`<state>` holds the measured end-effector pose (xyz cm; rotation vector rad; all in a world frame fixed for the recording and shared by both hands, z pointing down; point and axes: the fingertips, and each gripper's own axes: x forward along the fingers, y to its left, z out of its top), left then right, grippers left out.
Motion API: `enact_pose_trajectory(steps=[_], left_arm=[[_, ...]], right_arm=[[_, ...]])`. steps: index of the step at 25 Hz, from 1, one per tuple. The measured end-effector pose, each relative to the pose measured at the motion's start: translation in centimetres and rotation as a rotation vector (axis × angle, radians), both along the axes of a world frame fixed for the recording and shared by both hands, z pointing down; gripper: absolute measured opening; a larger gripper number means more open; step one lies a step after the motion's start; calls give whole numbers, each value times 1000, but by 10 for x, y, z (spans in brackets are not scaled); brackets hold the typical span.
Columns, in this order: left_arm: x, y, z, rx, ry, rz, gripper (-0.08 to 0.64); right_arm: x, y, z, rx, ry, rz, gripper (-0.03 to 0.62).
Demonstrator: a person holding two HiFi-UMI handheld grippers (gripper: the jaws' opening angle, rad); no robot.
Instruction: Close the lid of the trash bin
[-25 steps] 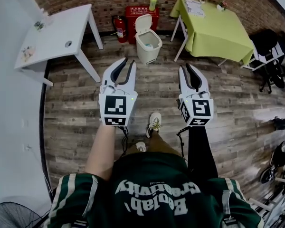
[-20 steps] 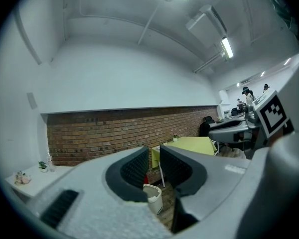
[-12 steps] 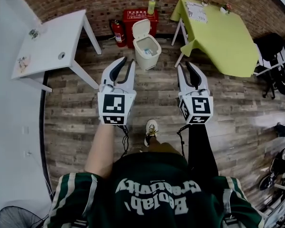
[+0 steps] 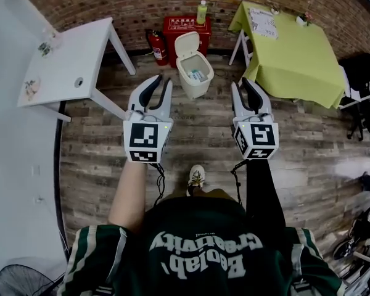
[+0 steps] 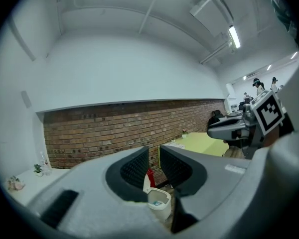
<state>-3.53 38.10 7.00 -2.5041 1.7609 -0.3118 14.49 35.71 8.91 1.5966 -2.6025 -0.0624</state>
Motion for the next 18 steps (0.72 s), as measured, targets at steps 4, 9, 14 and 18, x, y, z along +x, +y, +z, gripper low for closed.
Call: enact_pose_trajectory(steps=[4, 9, 14, 18], left_arm=[[3, -24, -3, 8, 3, -17, 78], [4, -48, -7, 22, 30, -25, 78], [7, -66, -9, 33, 29, -29, 78], [8, -78, -17, 45, 32, -34, 78]], right_arm=[[1, -30, -1, -2, -24, -24, 112], [-2, -56, 2, -2, -37, -51, 114], [3, -75, -1, 13, -45, -46, 112], [6, -88, -4, 19, -46, -51, 112]])
